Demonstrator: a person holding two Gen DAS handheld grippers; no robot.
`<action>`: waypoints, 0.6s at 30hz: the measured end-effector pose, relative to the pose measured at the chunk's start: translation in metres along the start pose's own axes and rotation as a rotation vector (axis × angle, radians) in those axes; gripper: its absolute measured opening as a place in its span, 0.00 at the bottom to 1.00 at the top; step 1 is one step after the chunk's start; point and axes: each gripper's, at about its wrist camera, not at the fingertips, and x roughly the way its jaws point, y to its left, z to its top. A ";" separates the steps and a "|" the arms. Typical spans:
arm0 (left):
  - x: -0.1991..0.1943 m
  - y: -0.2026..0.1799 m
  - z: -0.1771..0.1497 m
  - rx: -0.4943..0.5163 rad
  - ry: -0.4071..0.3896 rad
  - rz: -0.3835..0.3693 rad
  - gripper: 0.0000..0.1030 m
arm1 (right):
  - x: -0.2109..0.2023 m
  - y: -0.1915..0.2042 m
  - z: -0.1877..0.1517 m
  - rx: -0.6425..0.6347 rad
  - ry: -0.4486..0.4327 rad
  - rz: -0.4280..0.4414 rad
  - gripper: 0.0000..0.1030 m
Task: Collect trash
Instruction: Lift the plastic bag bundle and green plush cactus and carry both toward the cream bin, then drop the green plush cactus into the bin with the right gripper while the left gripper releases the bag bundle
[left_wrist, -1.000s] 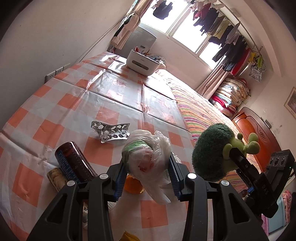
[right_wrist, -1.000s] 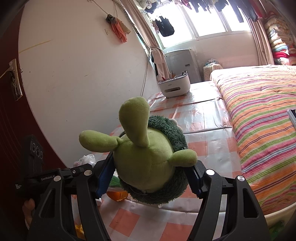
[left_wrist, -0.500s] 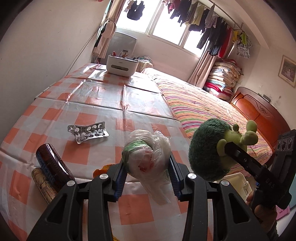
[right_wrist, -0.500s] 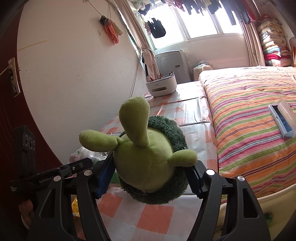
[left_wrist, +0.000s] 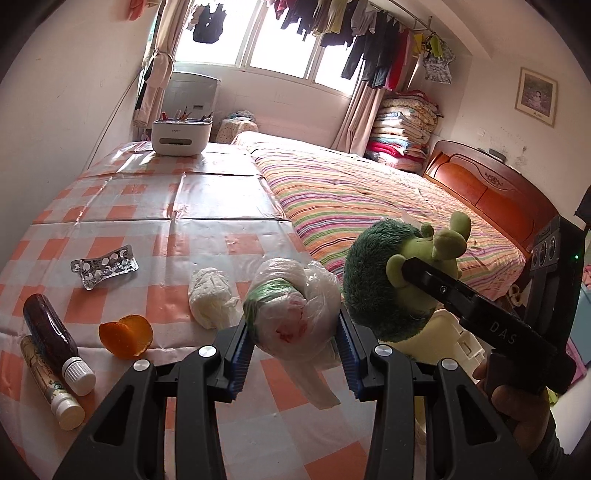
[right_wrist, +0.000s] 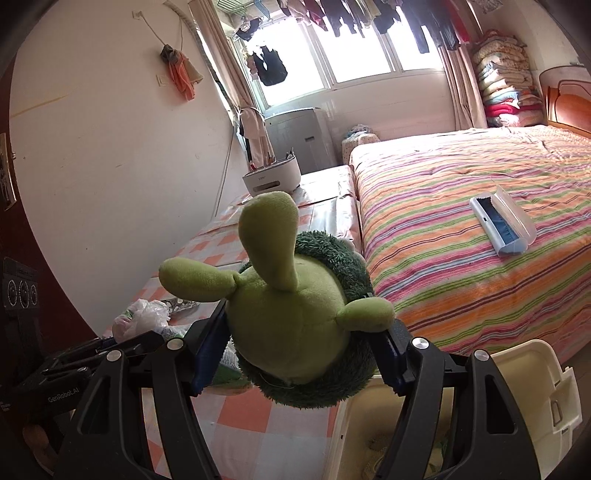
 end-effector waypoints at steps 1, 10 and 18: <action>0.001 -0.005 -0.001 0.007 0.002 -0.008 0.39 | -0.003 -0.003 -0.001 0.001 -0.002 -0.010 0.66; 0.011 -0.044 -0.008 0.056 0.024 -0.062 0.39 | -0.020 -0.027 -0.007 0.018 -0.023 -0.088 0.66; 0.021 -0.070 -0.016 0.094 0.053 -0.102 0.39 | -0.039 -0.042 -0.013 0.002 -0.050 -0.183 0.66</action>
